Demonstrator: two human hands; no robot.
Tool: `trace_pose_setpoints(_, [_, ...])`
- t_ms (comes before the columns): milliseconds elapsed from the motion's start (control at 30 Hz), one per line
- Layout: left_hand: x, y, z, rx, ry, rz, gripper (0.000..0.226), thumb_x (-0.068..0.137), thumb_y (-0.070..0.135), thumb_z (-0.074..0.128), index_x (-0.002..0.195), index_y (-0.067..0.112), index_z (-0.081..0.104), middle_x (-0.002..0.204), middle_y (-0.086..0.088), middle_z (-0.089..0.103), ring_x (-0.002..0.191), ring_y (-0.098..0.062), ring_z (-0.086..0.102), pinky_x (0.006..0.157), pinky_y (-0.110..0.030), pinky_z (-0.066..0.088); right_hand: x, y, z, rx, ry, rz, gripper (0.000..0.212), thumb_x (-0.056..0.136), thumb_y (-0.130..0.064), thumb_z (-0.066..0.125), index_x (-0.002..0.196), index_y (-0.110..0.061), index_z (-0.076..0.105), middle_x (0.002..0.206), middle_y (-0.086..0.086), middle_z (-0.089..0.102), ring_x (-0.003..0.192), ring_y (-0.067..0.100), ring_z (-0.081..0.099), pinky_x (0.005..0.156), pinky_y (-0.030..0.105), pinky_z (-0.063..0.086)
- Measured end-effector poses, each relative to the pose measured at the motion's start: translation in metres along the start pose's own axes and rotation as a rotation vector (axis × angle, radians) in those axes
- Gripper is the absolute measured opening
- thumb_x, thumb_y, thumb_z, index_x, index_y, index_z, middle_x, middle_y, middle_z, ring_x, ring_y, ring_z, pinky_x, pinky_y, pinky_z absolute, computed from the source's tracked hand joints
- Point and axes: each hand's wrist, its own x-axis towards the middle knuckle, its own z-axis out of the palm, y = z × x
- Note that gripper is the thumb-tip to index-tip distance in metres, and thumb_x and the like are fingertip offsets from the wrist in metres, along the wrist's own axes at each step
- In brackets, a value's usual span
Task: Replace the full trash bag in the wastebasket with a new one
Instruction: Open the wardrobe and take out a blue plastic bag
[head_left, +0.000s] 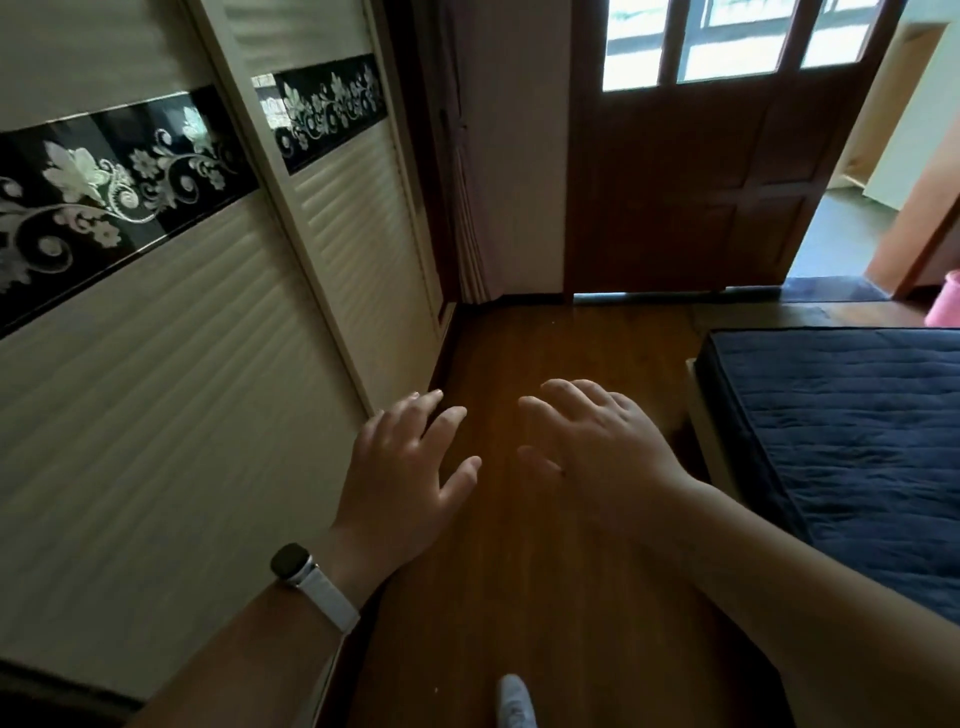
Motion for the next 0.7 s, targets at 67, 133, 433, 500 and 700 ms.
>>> trace_pose_setpoints(67, [0.031, -0.017, 0.017, -0.017, -0.001, -0.005, 0.051, 0.089, 0.053, 0.046, 0.129, 0.024, 0.051, 0.14, -0.006, 0.051, 0.132, -0.026, 0.043, 0.103, -0.047, 0.036, 0.034, 0.012, 0.009, -0.011, -0.008, 0.018, 0.052, 0.089, -0.057, 0.034, 0.13, -0.028, 0.048, 0.131, 0.0, 0.054, 0.121, 0.022, 0.053, 0.09, 0.038, 0.047])
trace_pose_setpoints(133, [0.064, -0.037, 0.029, -0.029, -0.011, -0.017, 0.052, 0.089, 0.054, 0.044, 0.13, 0.024, 0.052, 0.14, -0.006, 0.051, 0.131, -0.027, 0.043, 0.103, -0.048, 0.037, 0.071, 0.022, 0.017, -0.018, -0.017, 0.024, 0.052, 0.088, -0.057, 0.034, 0.128, -0.027, 0.049, 0.129, 0.0, 0.056, 0.119, 0.022, 0.054, 0.088, 0.038, 0.049])
trace_pose_setpoints(433, [0.187, -0.124, 0.055, -0.027, 0.032, -0.03, 0.052, 0.089, 0.053, 0.043, 0.129, 0.022, 0.051, 0.138, -0.007, 0.052, 0.127, -0.028, 0.047, 0.102, -0.05, 0.04, 0.216, 0.042, 0.035, -0.021, 0.014, -0.017, 0.052, 0.089, -0.058, 0.031, 0.128, -0.028, 0.049, 0.127, -0.003, 0.055, 0.117, 0.019, 0.053, 0.088, 0.035, 0.048])
trace_pose_setpoints(500, [0.206, -0.133, 0.057, -0.024, 0.042, -0.027, 0.052, 0.089, 0.053, 0.043, 0.13, 0.022, 0.05, 0.138, -0.007, 0.052, 0.127, -0.027, 0.047, 0.103, -0.05, 0.04, 0.236, 0.049, 0.039, -0.016, 0.022, -0.014, 0.053, 0.089, -0.058, 0.03, 0.129, -0.029, 0.049, 0.128, -0.004, 0.055, 0.118, 0.019, 0.053, 0.089, 0.034, 0.047])
trace_pose_setpoints(700, [0.264, -0.162, 0.067, 0.027, 0.058, -0.022, 0.052, 0.089, 0.052, 0.043, 0.129, 0.021, 0.051, 0.136, -0.009, 0.054, 0.126, -0.029, 0.049, 0.101, -0.049, 0.04, 0.303, 0.075, 0.053, 0.022, 0.036, -0.028, 0.056, 0.089, -0.059, 0.029, 0.133, -0.028, 0.046, 0.132, -0.002, 0.052, 0.122, 0.021, 0.051, 0.091, 0.036, 0.046])
